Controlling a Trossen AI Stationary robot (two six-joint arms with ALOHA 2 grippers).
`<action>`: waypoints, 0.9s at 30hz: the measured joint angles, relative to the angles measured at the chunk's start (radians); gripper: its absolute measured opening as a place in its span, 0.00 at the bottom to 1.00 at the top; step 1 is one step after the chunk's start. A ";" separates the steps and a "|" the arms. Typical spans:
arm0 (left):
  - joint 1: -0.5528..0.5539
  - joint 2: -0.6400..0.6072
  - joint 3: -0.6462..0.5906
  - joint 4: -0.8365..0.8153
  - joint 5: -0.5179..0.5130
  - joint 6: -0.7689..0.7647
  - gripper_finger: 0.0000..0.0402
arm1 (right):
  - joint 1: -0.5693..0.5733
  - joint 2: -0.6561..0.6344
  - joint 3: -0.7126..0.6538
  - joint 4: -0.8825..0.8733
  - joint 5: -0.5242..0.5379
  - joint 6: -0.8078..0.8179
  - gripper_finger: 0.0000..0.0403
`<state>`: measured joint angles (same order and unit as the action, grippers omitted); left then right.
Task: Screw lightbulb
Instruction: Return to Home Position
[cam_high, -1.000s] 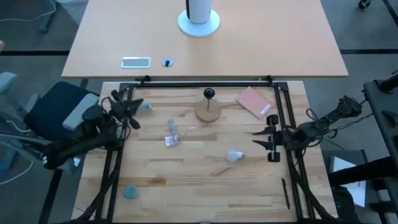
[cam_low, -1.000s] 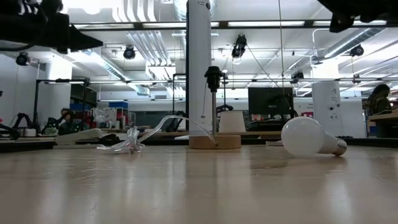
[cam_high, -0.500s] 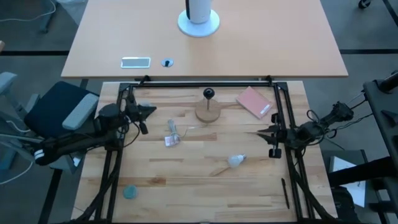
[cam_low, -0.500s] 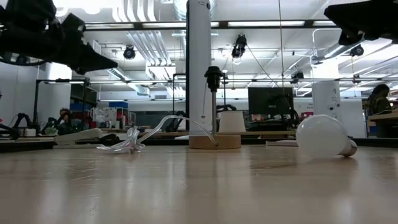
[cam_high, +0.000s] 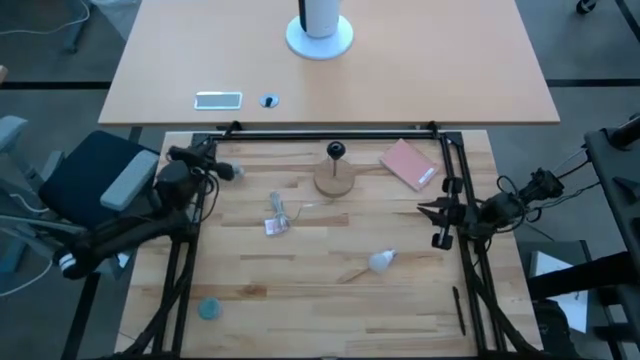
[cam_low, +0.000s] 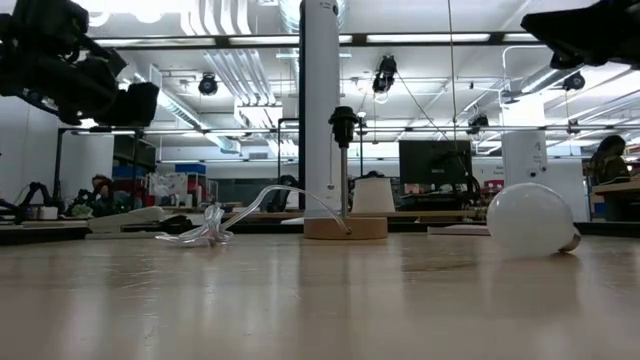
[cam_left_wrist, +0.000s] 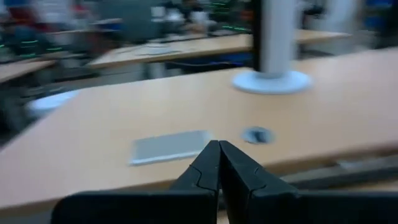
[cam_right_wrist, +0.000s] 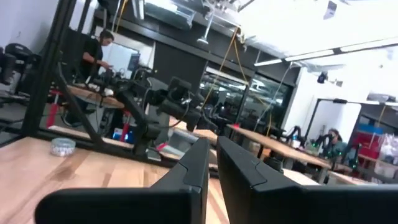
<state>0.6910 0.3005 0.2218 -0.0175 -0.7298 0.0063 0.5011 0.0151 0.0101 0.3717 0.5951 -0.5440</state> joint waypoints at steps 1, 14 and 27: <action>0.029 0.003 0.000 0.009 -0.016 -0.004 0.00 | 0.000 0.000 0.000 -0.002 0.001 0.000 0.07; 0.376 0.161 0.000 0.094 0.145 -0.054 0.00 | 0.000 0.000 0.000 0.000 0.002 -0.001 0.07; 0.451 0.209 0.000 0.126 0.116 0.168 0.00 | 0.000 -0.001 0.000 0.024 0.002 0.016 0.06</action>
<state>1.1416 0.5090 0.2218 0.1087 -0.6138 0.1741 0.5011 0.0139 0.0101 0.3959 0.5971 -0.5277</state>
